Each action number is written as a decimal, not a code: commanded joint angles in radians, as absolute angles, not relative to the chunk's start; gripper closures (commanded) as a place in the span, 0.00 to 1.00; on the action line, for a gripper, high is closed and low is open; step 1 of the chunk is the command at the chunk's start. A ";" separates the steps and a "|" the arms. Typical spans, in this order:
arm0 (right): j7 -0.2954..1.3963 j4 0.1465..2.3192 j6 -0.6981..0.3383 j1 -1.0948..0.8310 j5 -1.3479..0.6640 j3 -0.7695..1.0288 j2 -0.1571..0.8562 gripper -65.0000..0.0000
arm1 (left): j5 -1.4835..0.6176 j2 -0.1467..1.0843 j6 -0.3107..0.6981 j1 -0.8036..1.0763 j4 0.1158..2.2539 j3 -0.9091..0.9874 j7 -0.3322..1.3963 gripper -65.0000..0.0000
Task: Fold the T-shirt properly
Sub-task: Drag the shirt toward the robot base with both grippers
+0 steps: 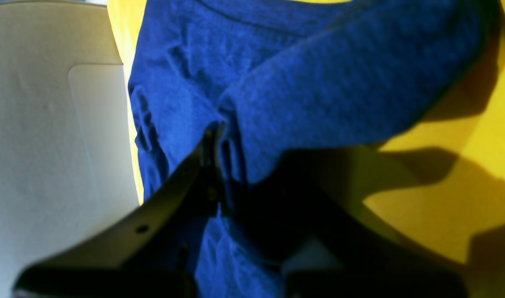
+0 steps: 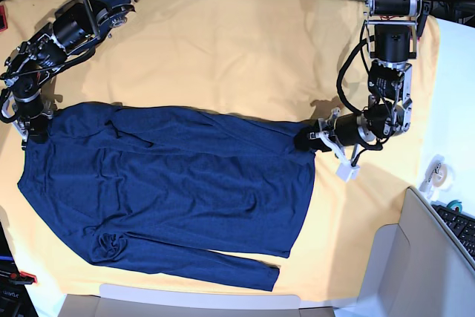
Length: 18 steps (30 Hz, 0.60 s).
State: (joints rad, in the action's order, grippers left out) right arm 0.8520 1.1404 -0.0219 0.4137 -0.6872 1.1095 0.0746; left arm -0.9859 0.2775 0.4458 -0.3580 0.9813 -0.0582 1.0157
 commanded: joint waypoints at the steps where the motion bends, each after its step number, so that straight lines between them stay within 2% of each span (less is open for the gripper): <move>1: 0.857 1.148 -0.019 0.409 -0.691 1.109 0.082 1.00 | -0.993 0.283 0.452 -0.378 0.990 -0.062 1.027 1.00; 7: 0.960 1.228 -0.021 0.372 -0.696 1.110 0.091 1.00 | -0.998 0.312 0.452 -0.340 1.030 -0.041 1.041 1.00; 18: 1.004 1.468 -0.021 0.139 -0.799 1.112 0.117 1.00 | -0.998 0.328 0.452 -0.076 1.434 0.263 1.287 1.00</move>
